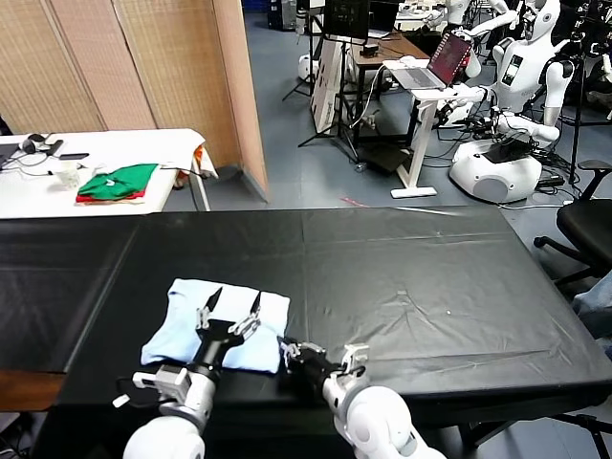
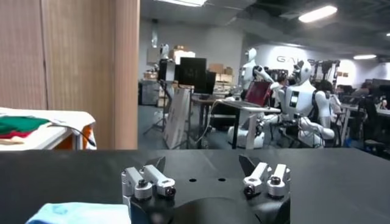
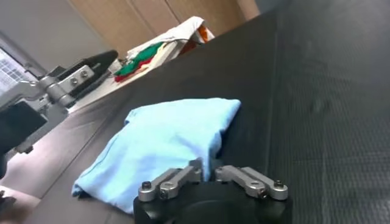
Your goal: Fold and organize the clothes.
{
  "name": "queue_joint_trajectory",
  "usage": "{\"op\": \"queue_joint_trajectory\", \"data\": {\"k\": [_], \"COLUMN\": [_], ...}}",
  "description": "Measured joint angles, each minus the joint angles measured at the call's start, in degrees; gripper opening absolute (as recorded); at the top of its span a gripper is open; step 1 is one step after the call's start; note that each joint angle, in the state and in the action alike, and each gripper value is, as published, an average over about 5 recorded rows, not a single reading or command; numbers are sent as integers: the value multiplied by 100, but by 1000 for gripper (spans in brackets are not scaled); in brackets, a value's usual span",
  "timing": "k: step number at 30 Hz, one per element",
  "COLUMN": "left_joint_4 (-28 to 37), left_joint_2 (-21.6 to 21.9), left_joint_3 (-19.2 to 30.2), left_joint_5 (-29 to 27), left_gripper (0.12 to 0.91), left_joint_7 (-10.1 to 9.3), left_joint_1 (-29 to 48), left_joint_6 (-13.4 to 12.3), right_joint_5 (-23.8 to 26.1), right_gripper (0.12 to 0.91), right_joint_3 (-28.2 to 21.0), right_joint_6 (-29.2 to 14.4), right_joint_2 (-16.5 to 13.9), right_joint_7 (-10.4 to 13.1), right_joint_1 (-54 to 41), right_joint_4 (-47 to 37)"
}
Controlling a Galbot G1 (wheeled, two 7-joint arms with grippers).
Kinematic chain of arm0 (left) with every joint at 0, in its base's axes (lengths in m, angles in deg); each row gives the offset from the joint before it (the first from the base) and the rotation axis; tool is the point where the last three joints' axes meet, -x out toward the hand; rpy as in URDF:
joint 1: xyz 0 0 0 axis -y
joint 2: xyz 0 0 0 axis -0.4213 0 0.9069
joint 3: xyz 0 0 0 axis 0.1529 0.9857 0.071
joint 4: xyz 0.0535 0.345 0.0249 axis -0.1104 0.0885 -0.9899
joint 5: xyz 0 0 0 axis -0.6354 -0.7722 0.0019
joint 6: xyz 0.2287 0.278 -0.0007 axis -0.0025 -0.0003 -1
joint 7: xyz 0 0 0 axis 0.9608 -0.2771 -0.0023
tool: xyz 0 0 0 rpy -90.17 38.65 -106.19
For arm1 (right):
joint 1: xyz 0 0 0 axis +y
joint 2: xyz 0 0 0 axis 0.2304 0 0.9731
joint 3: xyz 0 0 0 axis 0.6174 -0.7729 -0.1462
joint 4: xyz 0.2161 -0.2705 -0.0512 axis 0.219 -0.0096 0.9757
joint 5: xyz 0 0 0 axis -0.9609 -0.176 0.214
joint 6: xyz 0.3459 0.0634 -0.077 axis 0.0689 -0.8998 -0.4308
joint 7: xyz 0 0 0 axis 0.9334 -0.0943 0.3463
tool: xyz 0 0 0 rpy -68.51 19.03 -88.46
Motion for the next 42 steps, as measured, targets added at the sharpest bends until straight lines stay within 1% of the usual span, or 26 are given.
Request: {"op": "queue_joint_trajectory", "data": {"k": [1,2,6,9,12,14,18,21,23,24,27,28,30,31,34,35,37,39,42], "left_joint_4": [-1,-1,1,16,50,75,145,186,190,190,188,185,173,163,120,106,80,46,-63], "left_joint_2": [1,3,25,55,82,98,129,137,135,134,135,138,149,157,197,214,253,296,374], "left_joint_3": [-14,-30,-115,-206,-311,-375,-473,-511,-532,-546,-591,-602,-610,-607,-580,-573,-574,-581,-586], "left_joint_5": [1,4,48,116,173,190,199,217,235,242,241,239,238,245,308,329,330,322,377], "left_gripper": [907,907,907,907,907,907,907,907,907,907,907,907,907,907,907,907,907,907,907], "left_joint_7": [-1,-1,-3,-4,-5,-5,-1,2,1,-3,-17,-21,-58,-87,-165,-176,-184,-208,-300], "left_joint_1": [-5,-11,-43,-51,-39,-31,-47,-70,-83,-87,-91,-94,-103,-112,-160,-182,-234,-292,-423], "left_joint_6": [-7,-16,-55,-77,-88,-90,-111,-125,-125,-123,-118,-115,-108,-113,-159,-181,-178,-114,65], "right_joint_5": [-13,-25,-116,-182,-193,-191,-168,-149,-126,-107,-41,-26,-9,-4,45,86,209,393,746], "right_gripper": [149,140,142,142,142,142,142,149,185,222,383,459,572,648,813,850,892,902,906], "right_joint_3": [18,39,163,340,587,780,1218,1516,1686,1758,1931,1974,2052,2089,2212,2256,2351,2454,2621], "right_joint_6": [5,13,108,273,500,647,840,964,1111,1181,1305,1306,1306,1306,1306,1306,1306,1306,1276], "right_joint_2": [0,-4,-83,-223,-408,-538,-784,-910,-978,-1010,-1095,-1118,-1162,-1181,-1233,-1244,-1253,-1244,-1223], "right_joint_7": [-9,-17,-22,46,161,194,120,88,88,90,150,191,276,308,337,333,319,263,74], "right_joint_1": [-2,0,46,103,164,217,339,379,398,412,464,484,532,562,678,728,843,991,1308], "right_joint_4": [-16,-25,45,184,349,459,651,746,809,845,962,999,1076,1116,1264,1322,1448,1585,1829]}}
